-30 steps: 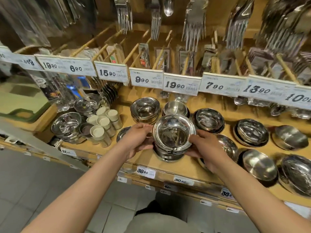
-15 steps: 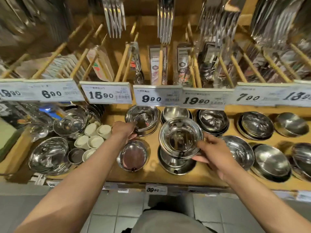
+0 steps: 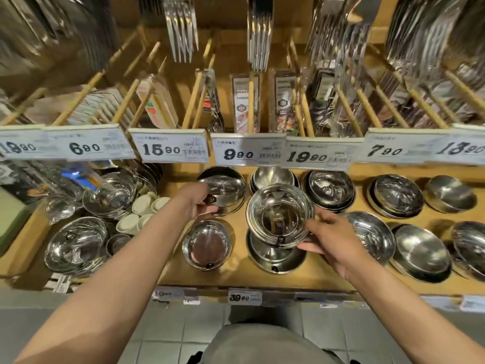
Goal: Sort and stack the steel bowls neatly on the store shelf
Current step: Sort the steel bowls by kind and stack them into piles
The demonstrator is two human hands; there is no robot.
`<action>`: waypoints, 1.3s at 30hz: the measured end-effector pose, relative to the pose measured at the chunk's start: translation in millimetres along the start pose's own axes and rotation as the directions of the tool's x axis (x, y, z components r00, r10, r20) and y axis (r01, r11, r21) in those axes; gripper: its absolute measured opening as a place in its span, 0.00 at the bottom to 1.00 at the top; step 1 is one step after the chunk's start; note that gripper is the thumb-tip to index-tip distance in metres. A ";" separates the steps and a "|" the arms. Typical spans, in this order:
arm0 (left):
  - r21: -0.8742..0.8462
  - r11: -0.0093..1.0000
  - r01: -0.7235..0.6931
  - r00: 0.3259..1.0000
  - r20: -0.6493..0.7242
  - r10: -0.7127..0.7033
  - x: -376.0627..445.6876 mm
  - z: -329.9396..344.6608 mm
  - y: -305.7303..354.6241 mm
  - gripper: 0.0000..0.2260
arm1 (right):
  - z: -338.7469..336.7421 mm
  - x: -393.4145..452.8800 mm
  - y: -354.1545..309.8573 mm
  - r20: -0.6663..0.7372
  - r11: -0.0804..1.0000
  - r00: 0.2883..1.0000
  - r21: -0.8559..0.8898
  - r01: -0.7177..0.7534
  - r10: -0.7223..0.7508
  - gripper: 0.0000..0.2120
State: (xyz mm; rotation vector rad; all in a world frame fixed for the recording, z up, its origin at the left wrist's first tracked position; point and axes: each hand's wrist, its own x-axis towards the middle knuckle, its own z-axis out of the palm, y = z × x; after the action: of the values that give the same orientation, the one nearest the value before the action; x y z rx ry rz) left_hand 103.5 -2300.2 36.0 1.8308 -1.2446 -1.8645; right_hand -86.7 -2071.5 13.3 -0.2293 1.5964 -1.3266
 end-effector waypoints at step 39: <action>0.085 0.964 -0.252 0.967 0.068 0.247 -186.3 123.1 -60.6 0.07 | -88.4 -76.4 -35.2 0.322 1.000 0.947 -0.020 0.019 -0.012 0.10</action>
State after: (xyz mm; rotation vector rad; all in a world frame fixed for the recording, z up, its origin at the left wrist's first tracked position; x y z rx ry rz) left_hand 48.5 -2086.3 104.8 1.5868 -1.5277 -1.7573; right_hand -133.3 -1977.4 75.4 -0.4503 1.3352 -1.2123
